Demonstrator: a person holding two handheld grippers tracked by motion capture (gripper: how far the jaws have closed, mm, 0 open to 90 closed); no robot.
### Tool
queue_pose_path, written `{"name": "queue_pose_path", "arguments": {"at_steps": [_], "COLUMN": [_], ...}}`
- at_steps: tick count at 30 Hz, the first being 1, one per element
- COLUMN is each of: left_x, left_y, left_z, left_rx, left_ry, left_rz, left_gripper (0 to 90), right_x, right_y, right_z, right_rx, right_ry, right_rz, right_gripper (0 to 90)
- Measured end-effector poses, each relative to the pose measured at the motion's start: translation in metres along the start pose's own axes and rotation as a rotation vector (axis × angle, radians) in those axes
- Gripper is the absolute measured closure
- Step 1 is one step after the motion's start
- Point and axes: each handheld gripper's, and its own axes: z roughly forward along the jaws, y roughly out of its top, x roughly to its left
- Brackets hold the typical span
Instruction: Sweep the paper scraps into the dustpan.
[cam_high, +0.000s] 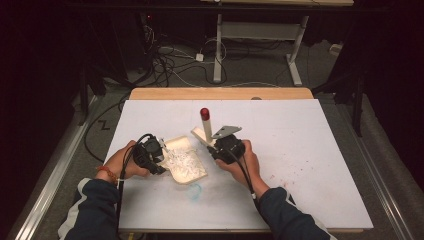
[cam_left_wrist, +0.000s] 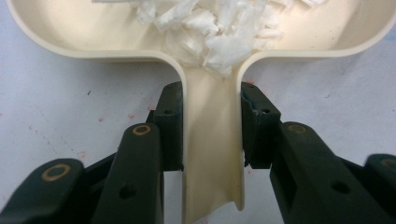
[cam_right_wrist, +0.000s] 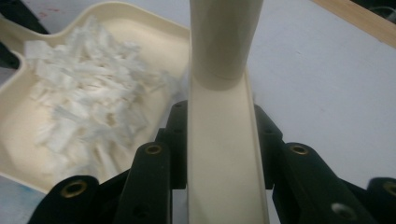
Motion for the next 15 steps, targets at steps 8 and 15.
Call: {"name": "queue_pose_path", "arguments": {"at_steps": [8,15], "left_x": [0.0,0.001], "left_y": [-0.001,-0.002], "left_z": [0.003,0.004], "left_rx": [-0.019,-0.019], "left_ry": [-0.007,-0.012], "left_rz": [0.004,0.008], "left_gripper": [62.5,62.5], "right_x": [0.023,0.017], "right_y": [0.017,0.021], "right_z": [0.009,-0.001], "right_rx": [-0.052,-0.098], "right_ry": [0.117,0.113], "right_rz": [0.0,0.005], "right_gripper": [67.8,67.8]}}
